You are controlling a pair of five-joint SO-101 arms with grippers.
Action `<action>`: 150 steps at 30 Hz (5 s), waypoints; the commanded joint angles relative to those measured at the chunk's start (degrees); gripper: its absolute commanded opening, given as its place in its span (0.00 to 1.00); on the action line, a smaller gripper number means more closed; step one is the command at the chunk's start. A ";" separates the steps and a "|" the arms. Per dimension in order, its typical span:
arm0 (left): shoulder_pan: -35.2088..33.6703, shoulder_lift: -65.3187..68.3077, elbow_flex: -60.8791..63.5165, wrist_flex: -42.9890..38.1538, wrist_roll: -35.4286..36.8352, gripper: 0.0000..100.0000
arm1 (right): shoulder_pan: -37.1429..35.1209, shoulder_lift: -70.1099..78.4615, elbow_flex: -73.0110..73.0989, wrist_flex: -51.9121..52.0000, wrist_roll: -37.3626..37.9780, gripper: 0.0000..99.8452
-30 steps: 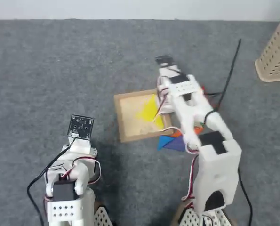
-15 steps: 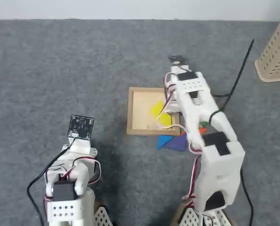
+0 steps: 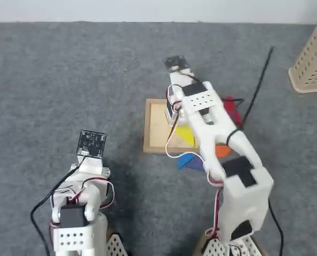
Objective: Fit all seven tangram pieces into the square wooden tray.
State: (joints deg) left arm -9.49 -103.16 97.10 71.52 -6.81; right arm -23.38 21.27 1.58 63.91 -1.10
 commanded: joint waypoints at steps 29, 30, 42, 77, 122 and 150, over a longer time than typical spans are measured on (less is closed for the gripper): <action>-0.18 0.00 -0.48 0.26 -0.53 0.01 | 15.34 -19.82 -3.34 7.87 8.70 0.17; -0.18 0.00 -0.48 0.26 -0.53 0.01 | 17.10 -19.74 -3.43 7.34 10.11 0.17; -0.18 0.00 -0.48 0.26 -0.53 0.01 | 21.14 -2.51 -14.95 7.52 37.98 0.27; -0.18 0.00 -0.48 0.26 -0.53 0.01 | 24.13 23.60 -29.01 7.78 52.75 0.11; -0.18 0.00 -0.48 0.26 -0.53 0.01 | 19.82 19.47 -29.01 3.38 51.78 0.25; -0.18 0.00 -0.48 0.26 -0.53 0.01 | 22.73 26.86 -32.26 6.90 46.95 0.01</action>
State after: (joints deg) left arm -9.41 -103.16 97.10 71.52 -6.81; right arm -1.67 47.12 -28.84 67.78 49.54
